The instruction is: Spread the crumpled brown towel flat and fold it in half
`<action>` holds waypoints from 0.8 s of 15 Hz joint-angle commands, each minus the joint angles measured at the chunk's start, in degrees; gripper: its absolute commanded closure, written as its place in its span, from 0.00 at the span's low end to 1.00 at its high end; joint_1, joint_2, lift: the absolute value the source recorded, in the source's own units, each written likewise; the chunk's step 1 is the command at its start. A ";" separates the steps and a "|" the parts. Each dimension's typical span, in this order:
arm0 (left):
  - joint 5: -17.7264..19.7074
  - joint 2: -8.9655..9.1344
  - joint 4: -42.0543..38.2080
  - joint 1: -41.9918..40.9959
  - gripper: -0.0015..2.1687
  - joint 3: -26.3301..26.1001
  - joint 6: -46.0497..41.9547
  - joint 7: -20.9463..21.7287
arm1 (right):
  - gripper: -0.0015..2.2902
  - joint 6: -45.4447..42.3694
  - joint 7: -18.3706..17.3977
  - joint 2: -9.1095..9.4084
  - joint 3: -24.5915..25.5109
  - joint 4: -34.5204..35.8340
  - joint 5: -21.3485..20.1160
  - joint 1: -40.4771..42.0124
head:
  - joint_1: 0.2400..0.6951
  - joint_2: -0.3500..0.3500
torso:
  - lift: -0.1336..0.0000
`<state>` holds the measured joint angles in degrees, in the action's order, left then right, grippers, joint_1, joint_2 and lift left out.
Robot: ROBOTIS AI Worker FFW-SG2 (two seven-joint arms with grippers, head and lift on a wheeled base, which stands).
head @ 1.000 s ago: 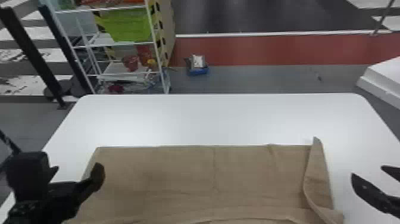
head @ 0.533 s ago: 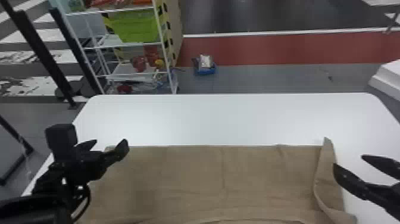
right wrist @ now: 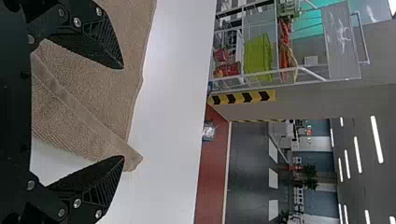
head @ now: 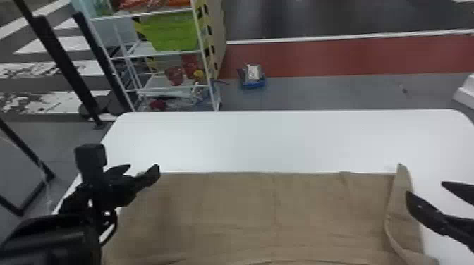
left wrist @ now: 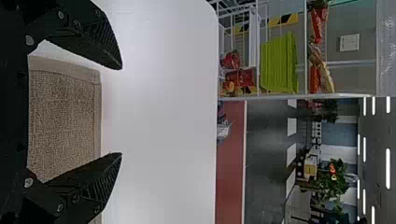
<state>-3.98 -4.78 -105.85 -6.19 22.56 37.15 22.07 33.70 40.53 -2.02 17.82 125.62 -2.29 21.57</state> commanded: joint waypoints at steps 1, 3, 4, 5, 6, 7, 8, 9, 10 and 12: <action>-1.12 -0.40 2.05 1.00 0.13 -0.06 -0.63 0.17 | 0.10 -0.69 -0.01 0.00 -0.15 -1.43 -0.26 -0.83 | 1.00 0.74 | 0.07; -2.44 -0.40 2.14 1.44 0.13 -0.06 0.43 0.34 | 0.10 -1.57 -0.01 0.00 -0.41 -2.05 -0.26 -1.09 | 1.00 0.75 | 0.07; -3.05 -0.40 2.14 1.79 0.16 -0.06 0.96 0.78 | 0.10 -2.10 -0.10 0.00 -0.59 -2.49 -0.26 -1.18 | 1.00 0.75 | 0.07; -2.97 -0.40 2.23 1.88 0.16 0.03 1.13 1.13 | 0.10 -2.63 -0.27 0.00 -0.68 -2.75 -0.26 -1.18 | 1.00 0.75 | 0.07; -2.97 -0.40 2.58 1.79 0.16 0.03 1.31 1.75 | 0.10 -2.98 -0.36 0.00 -0.68 -3.10 -0.17 -1.18 | 1.00 0.76 | 0.07; -3.05 -0.58 2.84 2.06 0.16 0.03 2.19 1.84 | 0.10 -3.33 -0.36 0.00 -0.50 -3.54 -0.17 -1.27 | 1.00 0.76 | 0.07; -3.14 -0.66 3.02 2.32 0.16 0.03 3.94 2.54 | 0.10 -3.86 -0.36 0.00 -0.41 -3.72 -0.08 -1.36 | 1.00 0.75 | 0.07; -3.14 -0.66 3.02 2.41 0.16 0.03 4.82 2.89 | 0.10 -4.03 -0.36 0.00 -0.24 -3.81 0.01 -1.36 | 1.00 0.75 | 0.07; -3.67 -0.66 3.02 2.50 0.16 0.03 5.00 2.98 | 0.10 -4.56 -0.36 0.00 -0.06 -3.89 0.27 -1.36 | 1.00 0.75 | 0.07; -4.11 -0.66 3.55 2.85 0.16 0.03 5.00 3.16 | 0.10 -4.74 -0.36 -0.09 0.11 -4.07 0.45 -1.36 | 1.00 0.75 | 0.07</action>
<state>-7.83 -5.45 -102.67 -3.60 22.59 42.06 25.21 29.25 40.20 -2.04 17.80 121.68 -1.96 20.21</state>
